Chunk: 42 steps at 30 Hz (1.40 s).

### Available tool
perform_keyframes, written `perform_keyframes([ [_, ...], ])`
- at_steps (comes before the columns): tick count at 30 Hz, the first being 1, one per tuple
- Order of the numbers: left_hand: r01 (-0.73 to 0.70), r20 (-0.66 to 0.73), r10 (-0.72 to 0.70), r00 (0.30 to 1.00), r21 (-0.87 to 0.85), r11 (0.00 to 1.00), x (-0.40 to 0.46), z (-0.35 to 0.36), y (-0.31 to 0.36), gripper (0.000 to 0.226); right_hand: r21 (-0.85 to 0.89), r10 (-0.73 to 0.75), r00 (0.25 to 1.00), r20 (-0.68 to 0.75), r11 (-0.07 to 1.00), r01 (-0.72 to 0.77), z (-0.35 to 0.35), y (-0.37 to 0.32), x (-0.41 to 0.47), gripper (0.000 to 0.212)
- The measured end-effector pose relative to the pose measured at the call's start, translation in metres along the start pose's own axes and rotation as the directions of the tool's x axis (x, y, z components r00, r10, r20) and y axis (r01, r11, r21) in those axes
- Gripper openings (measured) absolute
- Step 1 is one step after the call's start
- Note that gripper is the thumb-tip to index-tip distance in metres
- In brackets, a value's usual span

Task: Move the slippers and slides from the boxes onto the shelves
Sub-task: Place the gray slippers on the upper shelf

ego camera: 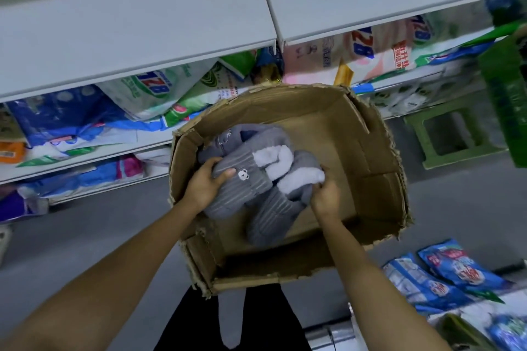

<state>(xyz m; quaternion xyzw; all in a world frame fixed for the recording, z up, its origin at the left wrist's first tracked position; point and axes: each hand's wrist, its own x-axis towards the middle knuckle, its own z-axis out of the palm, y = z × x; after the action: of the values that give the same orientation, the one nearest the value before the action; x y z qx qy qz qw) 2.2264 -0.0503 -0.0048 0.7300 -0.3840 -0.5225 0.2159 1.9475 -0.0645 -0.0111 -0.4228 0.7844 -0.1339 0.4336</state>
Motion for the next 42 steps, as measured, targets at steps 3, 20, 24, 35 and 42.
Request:
perform_keyframes([
  [3,0.065,-0.097,-0.086,0.992,-0.201,0.978,-0.011,0.011,0.005,0.034,0.17,-0.03,0.998,-0.047,0.985,0.037,-0.011,-0.045,0.018,0.026],
  [20,0.16,-0.106,-0.212,0.971,-0.369,0.916,-0.011,0.035,-0.007,0.075,0.485,0.157,0.909,0.385,0.803,-0.345,0.023,-0.001,-0.002,0.046],
  [24,0.161,-0.12,-0.226,0.967,-0.401,0.902,-0.014,0.039,0.005,0.065,0.611,0.126,0.954,0.271,0.743,-0.272,0.018,0.008,-0.013,0.053],
  [35,0.105,-0.176,-0.191,0.966,-0.408,0.907,-0.062,0.018,0.059,0.064,0.675,0.075,0.992,0.106,0.727,-0.127,-0.027,-0.023,-0.07,0.058],
  [42,-0.119,-0.188,0.043,0.981,-0.416,0.901,-0.127,-0.045,0.108,0.052,0.72,-0.109,0.992,-0.059,0.683,0.118,-0.059,-0.076,-0.141,0.054],
])
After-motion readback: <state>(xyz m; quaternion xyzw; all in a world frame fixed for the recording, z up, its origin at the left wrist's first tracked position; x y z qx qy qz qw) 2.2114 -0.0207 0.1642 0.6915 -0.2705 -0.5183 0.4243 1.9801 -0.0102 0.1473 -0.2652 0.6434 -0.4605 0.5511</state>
